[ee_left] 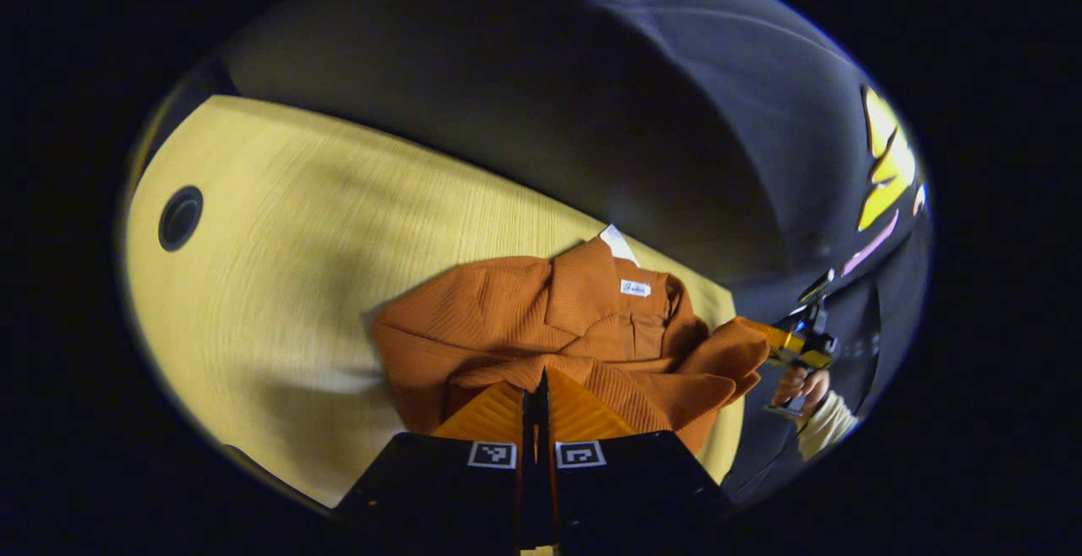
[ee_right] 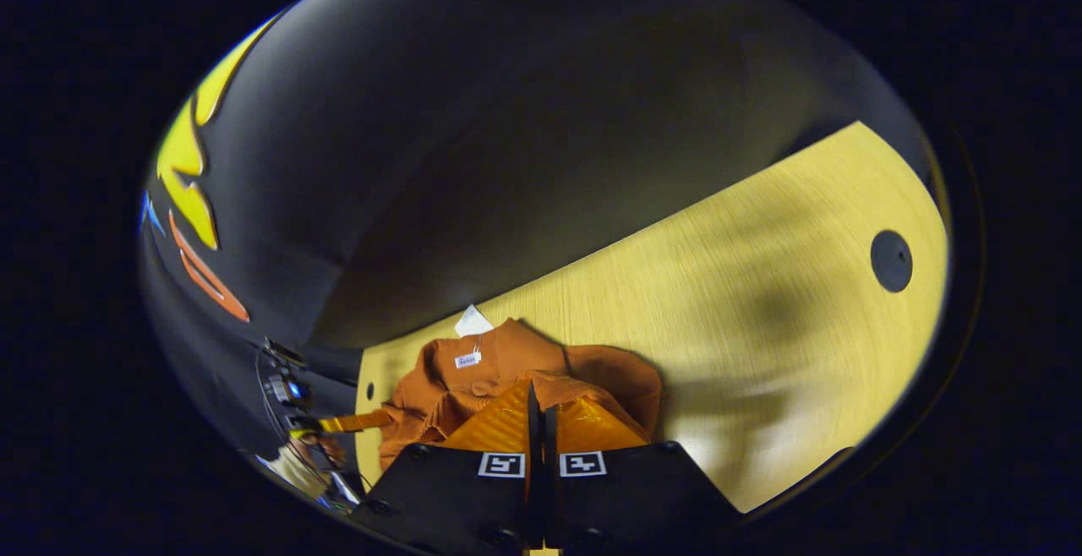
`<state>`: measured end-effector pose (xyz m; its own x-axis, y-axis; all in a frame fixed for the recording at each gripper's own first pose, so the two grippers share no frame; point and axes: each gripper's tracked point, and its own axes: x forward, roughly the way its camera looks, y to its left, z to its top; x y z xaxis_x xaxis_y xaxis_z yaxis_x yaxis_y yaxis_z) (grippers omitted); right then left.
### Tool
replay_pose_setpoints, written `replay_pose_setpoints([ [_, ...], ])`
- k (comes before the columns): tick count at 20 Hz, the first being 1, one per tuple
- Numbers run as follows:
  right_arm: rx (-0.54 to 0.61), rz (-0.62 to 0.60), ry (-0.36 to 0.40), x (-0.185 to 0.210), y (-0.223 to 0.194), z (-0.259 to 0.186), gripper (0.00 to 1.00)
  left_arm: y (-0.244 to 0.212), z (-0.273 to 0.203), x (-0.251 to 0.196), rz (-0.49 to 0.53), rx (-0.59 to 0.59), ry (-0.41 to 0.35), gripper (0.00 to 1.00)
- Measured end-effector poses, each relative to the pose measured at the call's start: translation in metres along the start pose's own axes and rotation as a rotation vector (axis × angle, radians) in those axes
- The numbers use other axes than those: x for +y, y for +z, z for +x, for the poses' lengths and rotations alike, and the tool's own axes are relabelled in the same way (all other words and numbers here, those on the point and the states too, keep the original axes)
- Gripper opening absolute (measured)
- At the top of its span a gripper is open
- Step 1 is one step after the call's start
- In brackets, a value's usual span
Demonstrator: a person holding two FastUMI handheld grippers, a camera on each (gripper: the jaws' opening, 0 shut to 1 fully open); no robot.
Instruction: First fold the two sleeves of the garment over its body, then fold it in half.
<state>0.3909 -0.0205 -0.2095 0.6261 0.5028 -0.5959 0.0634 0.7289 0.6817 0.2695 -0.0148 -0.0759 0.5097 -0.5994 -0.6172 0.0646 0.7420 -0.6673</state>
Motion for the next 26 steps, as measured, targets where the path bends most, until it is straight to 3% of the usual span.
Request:
replay_pose_setpoints([
  [6,-0.048,0.268,0.041,-0.014,0.011,0.009,0.01,0.005,-0.009,0.012,-0.246,-0.050,-0.103,0.04],
  [9,-0.117,0.383,0.112,-0.008,0.022,0.005,0.03,0.002,-0.011,-0.001,-0.308,-0.083,-0.189,0.04],
  [13,-0.161,0.497,0.144,-0.011,0.020,-0.006,0.04,0.009,-0.025,-0.028,-0.368,-0.110,-0.338,0.04],
  [15,-0.179,0.563,0.161,-0.004,0.022,-0.002,0.07,0.012,-0.035,-0.019,-0.327,-0.116,-0.298,0.05],
  [17,-0.181,0.598,0.169,0.000,0.020,0.000,0.31,0.007,-0.035,-0.004,-0.232,-0.112,-0.224,0.06],
  [21,-0.195,0.627,0.194,0.014,0.027,-0.007,0.42,-0.001,-0.025,0.009,-0.166,-0.076,-0.119,0.06],
  [22,-0.198,0.633,0.204,0.019,0.027,-0.009,0.70,-0.001,-0.024,0.005,-0.184,-0.082,-0.125,0.17],
  [23,-0.191,0.630,0.200,0.020,0.025,-0.011,0.69,0.001,-0.028,-0.003,-0.218,-0.098,-0.156,0.07],
  [25,-0.168,0.611,0.188,0.023,0.017,-0.016,0.70,0.007,-0.034,-0.020,-0.282,-0.119,-0.229,0.11],
  [26,-0.160,0.596,0.195,0.028,0.014,-0.020,0.70,0.006,-0.033,-0.019,-0.306,-0.115,-0.229,0.13],
])
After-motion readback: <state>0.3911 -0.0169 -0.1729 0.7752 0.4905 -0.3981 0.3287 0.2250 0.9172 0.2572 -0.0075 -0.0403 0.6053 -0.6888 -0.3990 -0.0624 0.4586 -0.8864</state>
